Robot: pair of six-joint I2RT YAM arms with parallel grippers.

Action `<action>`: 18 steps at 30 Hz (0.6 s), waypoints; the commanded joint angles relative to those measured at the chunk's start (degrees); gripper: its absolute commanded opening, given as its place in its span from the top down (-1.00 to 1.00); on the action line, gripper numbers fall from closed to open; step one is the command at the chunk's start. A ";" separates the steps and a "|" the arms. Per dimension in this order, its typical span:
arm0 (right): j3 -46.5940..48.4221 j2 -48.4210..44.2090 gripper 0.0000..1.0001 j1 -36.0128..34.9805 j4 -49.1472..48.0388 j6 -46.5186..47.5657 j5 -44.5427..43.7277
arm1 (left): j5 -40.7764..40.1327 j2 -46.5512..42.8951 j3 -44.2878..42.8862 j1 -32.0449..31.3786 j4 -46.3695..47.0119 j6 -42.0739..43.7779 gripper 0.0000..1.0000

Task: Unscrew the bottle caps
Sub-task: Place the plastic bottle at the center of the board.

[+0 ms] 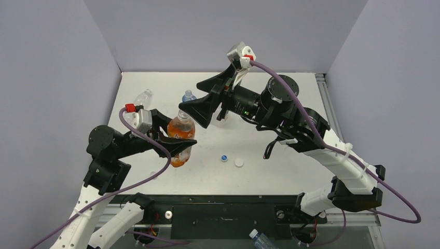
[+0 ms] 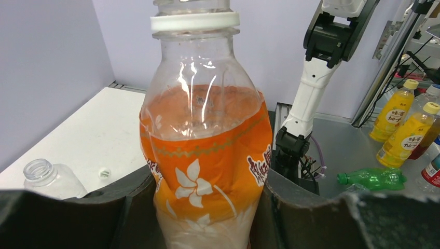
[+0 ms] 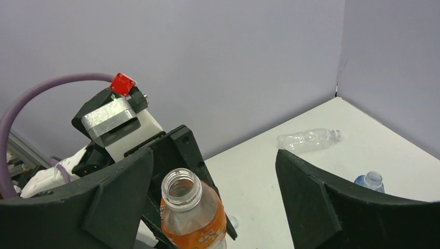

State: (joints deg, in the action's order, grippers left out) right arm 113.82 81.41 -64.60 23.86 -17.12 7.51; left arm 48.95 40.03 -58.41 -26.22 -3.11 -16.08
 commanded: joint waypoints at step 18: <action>1.28 5.95 1.00 -2.49 6.24 2.89 1.28 | -2.19 -0.11 0.00 -0.15 0.60 1.30 0.61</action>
State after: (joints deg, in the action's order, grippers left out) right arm 114.06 86.28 -66.81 26.22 -16.01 10.76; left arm 47.55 40.16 -57.56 -26.17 -5.43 -15.84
